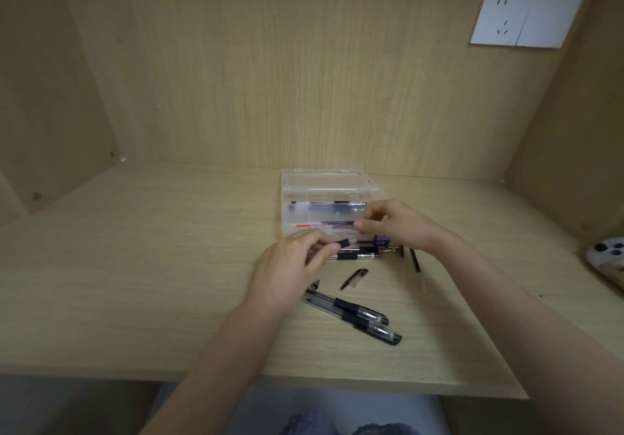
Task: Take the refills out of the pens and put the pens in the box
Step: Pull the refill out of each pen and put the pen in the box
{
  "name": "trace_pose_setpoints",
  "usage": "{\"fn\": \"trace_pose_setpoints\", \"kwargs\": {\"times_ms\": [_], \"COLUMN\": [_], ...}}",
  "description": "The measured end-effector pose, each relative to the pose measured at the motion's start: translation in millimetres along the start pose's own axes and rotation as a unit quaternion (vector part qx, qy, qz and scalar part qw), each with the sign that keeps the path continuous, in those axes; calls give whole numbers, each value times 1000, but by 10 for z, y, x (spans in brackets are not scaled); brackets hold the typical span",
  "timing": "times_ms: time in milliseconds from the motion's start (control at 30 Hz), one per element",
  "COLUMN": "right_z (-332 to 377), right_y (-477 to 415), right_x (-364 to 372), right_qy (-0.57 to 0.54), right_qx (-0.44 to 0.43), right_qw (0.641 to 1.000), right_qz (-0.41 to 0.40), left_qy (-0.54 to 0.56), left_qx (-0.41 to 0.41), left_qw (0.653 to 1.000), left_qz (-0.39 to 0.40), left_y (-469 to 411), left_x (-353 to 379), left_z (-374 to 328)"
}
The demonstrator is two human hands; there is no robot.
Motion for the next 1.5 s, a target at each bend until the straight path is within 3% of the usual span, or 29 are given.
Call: {"fn": "trace_pose_setpoints", "kwargs": {"times_ms": [200, 300, 400, 467, 600, 833, 933, 1067, 1333, 1400, 1500], "right_z": [126, 172, 216, 217, 167, 86, 73, 72, 61, 79, 186], "right_y": [232, 341, 426, 464, 474, 466, 466, 444, 441, 467, 496], "right_x": [-160, -82, -14, 22, 151, 205, 175, 167, 202, 192, 227], "right_qy": [-168, -170, -230, -321, -510, -592, -602, -595, -545, -509, -411], "right_qx": [-36, -35, -60, -82, -122, -153, -157, -157, -138, -134, -130], "right_qw": [976, 978, 966, 939, 847, 761, 745, 742, 780, 802, 872], "right_qz": [-132, -112, -100, -92, -88, -218, -241, -267, -277, -282, -232], "left_qy": [7, 20, 22, 32, 41, 46, 43, 46, 42, 43, 43], "left_qx": [-11, 23, 18, -2, -20, -18, -17, -15, -18, -24, -29], "left_qw": [998, 994, 996, 996, 997, 998, 998, 998, 998, 998, 998], "left_qz": [-63, -102, -90, -81, -66, -43, -38, -38, -36, -28, -18], "left_y": [8, 10, 9, 13, 10, 0, -8, -3, 5, 3, -5], "left_x": [-79, -122, -106, -101, -77, -37, -41, -50, -53, -46, -35], "left_z": [7, -21, -12, 2, 34, 51, 35, 18, 16, 16, 21]}}
Point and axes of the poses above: each hand's wrist, its own y-axis away from the middle knuckle, its own x-axis out of the palm, z = x × y, the point moved 4 cm from there along -y, towards the middle knuckle, and after that the axes turned 10 degrees about z, right-handed, at the moved point
